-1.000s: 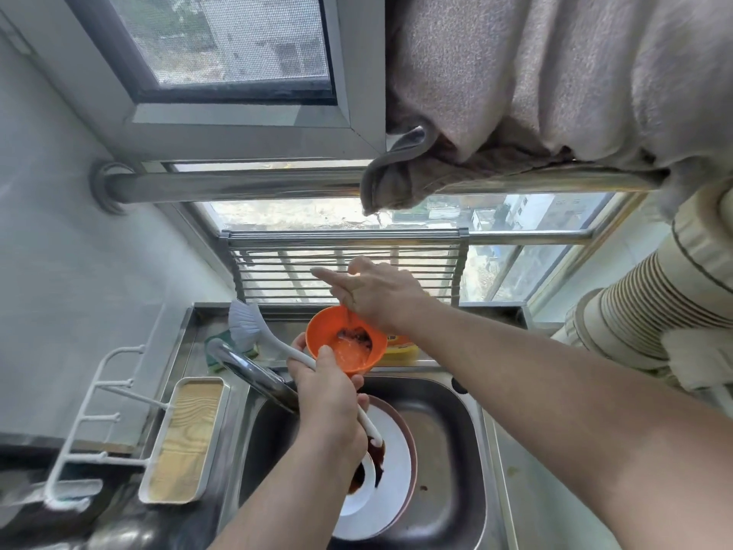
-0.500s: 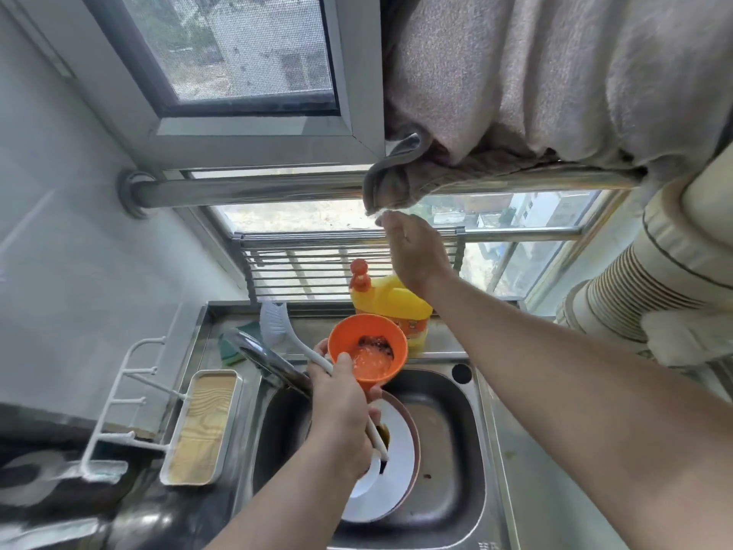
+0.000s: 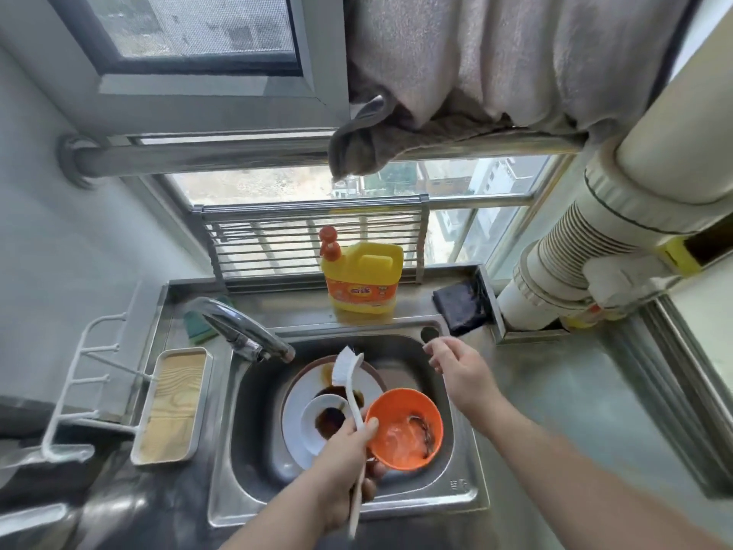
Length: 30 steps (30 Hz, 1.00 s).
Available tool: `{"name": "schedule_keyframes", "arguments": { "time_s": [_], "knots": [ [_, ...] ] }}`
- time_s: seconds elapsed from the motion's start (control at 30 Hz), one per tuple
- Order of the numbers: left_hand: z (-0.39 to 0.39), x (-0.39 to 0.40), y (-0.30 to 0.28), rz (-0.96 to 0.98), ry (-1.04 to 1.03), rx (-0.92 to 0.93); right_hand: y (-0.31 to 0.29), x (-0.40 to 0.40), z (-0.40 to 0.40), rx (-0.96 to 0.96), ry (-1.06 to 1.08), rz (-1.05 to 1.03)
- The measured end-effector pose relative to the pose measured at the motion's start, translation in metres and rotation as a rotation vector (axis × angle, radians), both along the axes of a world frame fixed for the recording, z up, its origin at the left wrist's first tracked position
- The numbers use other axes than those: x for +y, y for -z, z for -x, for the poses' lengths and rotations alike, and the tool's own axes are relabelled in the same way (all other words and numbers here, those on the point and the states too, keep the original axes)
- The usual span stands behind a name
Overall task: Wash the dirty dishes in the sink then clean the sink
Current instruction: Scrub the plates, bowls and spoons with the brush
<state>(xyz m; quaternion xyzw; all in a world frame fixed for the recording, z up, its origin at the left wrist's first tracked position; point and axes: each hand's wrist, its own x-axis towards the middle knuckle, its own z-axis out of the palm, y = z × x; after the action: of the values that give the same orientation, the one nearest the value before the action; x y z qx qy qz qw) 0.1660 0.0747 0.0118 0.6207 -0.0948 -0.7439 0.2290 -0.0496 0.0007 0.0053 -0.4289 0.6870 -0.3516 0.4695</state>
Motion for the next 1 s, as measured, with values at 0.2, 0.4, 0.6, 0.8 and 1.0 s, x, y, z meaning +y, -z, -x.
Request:
{"name": "schedule_keyframes", "arguments": {
  "time_s": [0.2,0.4,0.6,0.8,1.0],
  "knots": [
    [-0.031,-0.014,0.023,-0.094,-0.049,-0.019,0.034,0.056,-0.044,-0.317,-0.055,-0.514],
    [-0.071,-0.023,0.036,-0.137,-0.120,0.000,0.035,0.051,-0.101,-0.479,-0.041,-0.598],
    [-0.106,-0.029,0.050,-0.138,-0.233,0.109,0.045,0.039,-0.133,-0.532,-0.015,-0.632],
    [-0.123,-0.024,0.059,-0.110,-0.192,0.153,0.055,0.020,-0.134,-0.487,-0.091,-0.726],
    [-0.113,-0.006,0.061,-0.103,-0.269,0.056,0.031,-0.060,-0.153,-0.006,-0.455,-0.283]
  ]
}}
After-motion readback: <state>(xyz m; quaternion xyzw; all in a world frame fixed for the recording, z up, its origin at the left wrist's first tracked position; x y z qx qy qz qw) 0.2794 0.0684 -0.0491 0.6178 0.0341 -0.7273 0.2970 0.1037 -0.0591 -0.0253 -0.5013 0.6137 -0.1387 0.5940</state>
